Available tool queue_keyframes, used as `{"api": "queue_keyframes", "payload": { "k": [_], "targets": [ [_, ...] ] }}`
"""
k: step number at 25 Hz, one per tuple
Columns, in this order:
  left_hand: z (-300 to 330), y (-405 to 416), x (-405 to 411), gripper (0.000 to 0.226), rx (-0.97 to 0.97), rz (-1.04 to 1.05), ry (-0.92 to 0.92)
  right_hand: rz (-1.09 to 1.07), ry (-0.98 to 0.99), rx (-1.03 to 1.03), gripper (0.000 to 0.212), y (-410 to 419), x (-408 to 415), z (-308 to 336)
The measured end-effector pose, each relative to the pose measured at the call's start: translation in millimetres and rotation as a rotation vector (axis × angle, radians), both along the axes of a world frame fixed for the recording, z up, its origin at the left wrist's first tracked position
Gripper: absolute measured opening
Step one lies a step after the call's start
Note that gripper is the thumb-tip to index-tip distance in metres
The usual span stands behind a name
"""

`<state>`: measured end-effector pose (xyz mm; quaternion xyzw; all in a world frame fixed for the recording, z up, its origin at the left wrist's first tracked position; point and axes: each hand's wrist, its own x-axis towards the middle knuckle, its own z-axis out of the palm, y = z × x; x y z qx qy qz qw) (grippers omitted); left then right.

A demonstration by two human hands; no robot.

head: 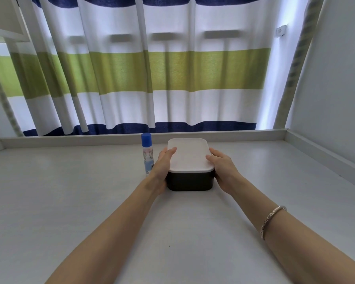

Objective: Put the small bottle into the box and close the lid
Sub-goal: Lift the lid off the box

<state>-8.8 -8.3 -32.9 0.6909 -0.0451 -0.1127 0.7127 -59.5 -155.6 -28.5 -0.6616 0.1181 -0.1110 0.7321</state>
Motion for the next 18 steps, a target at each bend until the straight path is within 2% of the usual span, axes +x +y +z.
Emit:
{"api": "queue_keyframes", "payload": {
  "k": [5,9,12,16,18],
  "targets": [
    [7,-1,-8,0.056,-0.087,0.008,-0.031,0.029,-0.038,0.062,0.049,2,1,4],
    [7,-4,-6,0.058,0.032,0.071,-0.111,0.06,-0.053,0.04,0.047,5,-1,6],
    [15,-4,-12,0.057,0.035,0.034,-0.278,0.018,-0.128,-0.009,0.047,6,-1,13],
    [34,-1,-17,0.05,-0.014,-0.041,-0.488,-0.143,-0.235,-0.037,0.044,2,-3,23],
    [39,4,-22,0.045,0.041,0.111,-0.698,-0.206,-0.252,0.041,0.041,-3,-4,25]
  ]
}}
